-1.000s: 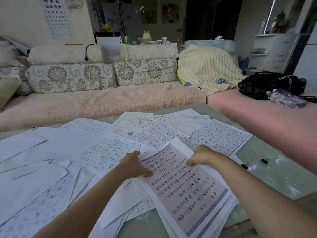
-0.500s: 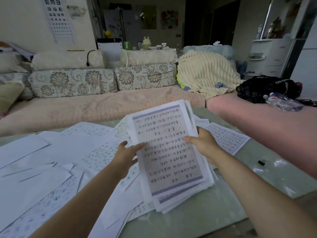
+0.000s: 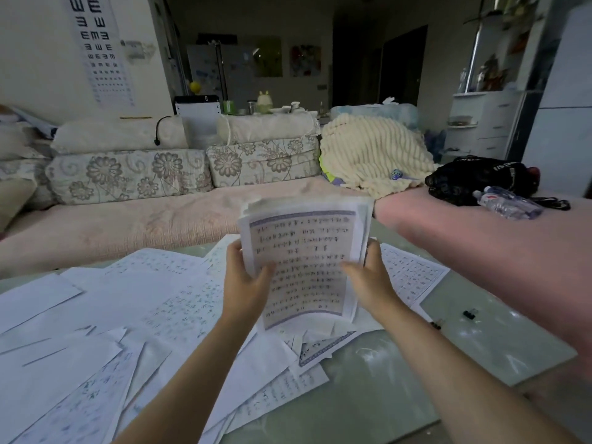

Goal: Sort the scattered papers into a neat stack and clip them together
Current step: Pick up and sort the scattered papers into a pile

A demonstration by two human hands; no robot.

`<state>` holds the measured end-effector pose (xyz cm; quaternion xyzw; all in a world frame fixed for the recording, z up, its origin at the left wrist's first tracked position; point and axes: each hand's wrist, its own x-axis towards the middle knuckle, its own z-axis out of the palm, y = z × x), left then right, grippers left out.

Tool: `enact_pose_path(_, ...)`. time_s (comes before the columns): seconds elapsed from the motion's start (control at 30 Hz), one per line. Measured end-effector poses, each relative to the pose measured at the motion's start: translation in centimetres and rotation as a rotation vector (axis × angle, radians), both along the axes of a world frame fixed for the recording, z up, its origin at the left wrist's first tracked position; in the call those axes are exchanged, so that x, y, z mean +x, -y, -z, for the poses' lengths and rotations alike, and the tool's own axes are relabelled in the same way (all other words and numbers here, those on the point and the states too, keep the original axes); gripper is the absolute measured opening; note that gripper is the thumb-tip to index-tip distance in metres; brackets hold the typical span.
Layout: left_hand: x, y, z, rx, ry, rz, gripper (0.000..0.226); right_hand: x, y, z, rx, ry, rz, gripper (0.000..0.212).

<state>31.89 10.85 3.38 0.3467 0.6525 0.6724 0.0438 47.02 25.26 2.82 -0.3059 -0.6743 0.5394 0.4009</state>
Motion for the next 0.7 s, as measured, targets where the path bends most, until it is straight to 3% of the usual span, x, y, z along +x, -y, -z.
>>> enact_pose_path(0.13, 0.3, -1.0, -0.6, -0.015, -0.094, -0.01, 0.035, -0.4, -0.3, -0.2, -0.041, -0.07, 0.031, 0.039)
enact_pose_path(0.4, -1.1, -2.2, 1.5, -0.061, 0.163, -0.011, 0.021, -1.6, -0.6, -0.3, -0.046, 0.014, 0.006, 0.032)
enact_pose_path(0.53, -1.1, -2.6, 1.9, -0.208, 0.128, 0.003, 0.018, -2.3, -0.7, 0.7, -0.01, 0.147, -0.017, 0.028)
enact_pose_path(0.7, -3.0, -1.4, 0.3, -0.284, 0.042, -0.077, 0.013, -3.7, -1.3, -0.1, -0.012, 0.173, 0.054, 0.029)
